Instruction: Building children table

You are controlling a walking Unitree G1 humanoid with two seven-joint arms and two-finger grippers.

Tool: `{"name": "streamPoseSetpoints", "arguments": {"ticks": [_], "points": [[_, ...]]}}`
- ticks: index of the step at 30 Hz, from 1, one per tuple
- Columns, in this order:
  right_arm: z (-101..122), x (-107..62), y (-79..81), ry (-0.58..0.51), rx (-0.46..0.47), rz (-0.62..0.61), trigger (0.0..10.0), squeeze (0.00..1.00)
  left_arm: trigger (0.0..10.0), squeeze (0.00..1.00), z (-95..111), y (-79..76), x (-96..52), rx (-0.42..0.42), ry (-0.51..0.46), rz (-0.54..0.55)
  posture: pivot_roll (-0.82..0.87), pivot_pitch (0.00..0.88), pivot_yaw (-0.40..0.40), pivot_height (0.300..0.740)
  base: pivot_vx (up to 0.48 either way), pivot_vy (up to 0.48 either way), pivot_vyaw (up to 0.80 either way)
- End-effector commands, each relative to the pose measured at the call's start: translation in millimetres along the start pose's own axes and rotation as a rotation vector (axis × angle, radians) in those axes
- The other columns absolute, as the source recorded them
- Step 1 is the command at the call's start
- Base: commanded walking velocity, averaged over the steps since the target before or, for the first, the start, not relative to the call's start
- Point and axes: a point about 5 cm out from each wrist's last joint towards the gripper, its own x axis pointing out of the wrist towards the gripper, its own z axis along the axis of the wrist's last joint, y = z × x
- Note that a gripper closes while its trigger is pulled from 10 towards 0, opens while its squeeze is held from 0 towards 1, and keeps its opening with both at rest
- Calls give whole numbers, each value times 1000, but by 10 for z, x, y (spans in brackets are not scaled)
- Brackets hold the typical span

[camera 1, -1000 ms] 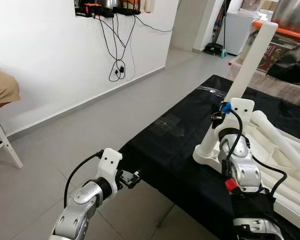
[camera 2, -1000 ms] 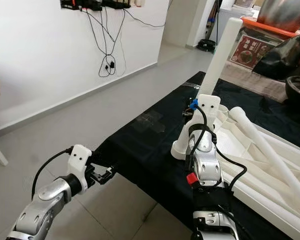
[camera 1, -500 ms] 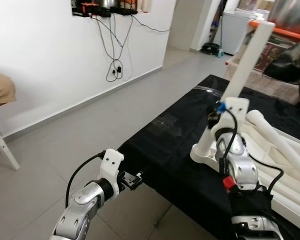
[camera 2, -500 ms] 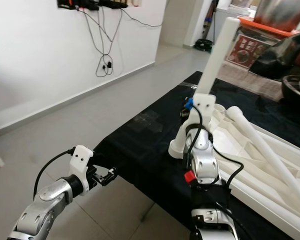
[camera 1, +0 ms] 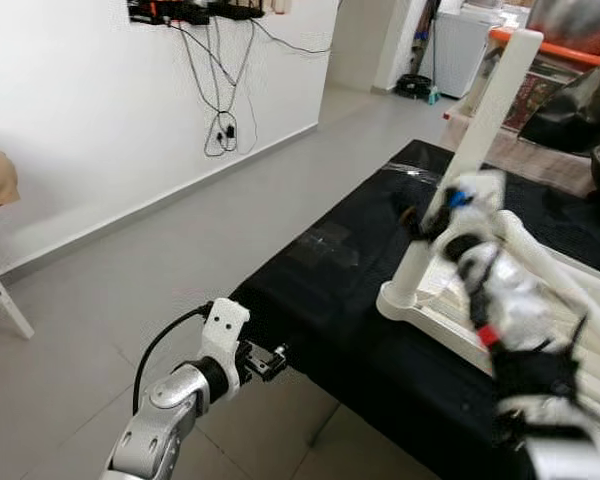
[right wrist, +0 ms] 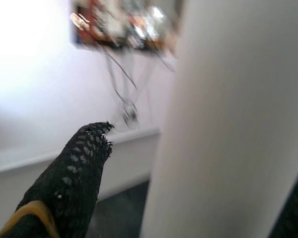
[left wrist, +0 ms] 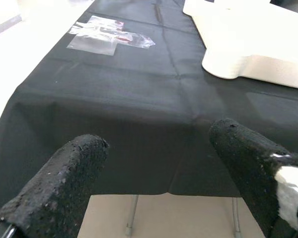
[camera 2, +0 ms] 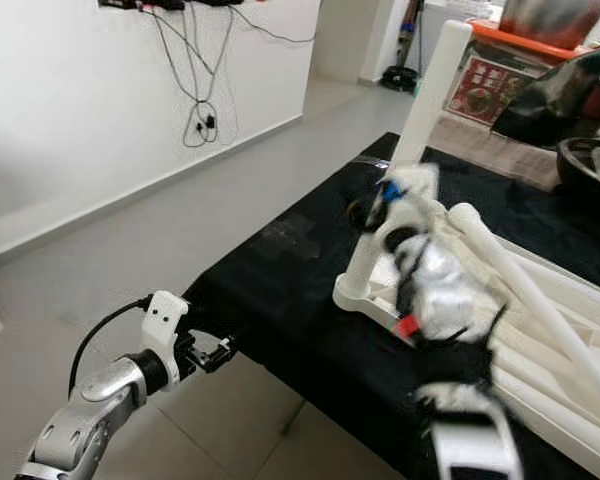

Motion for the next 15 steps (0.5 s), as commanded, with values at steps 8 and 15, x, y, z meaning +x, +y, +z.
{"name": "streamPoseSetpoints", "arguments": {"ticks": [8,15], "points": [[-208,-9,24,95,-49,148,0,0,10000,0,-6,-100,6,-15,9,-57,26,0,-139,740,0,0,0],[-415,-61,-75,192,-113,66,0,0,10000,0,-21,-99,-11,-11,20,-68,19,0,-132,740,0,0,0]]}}
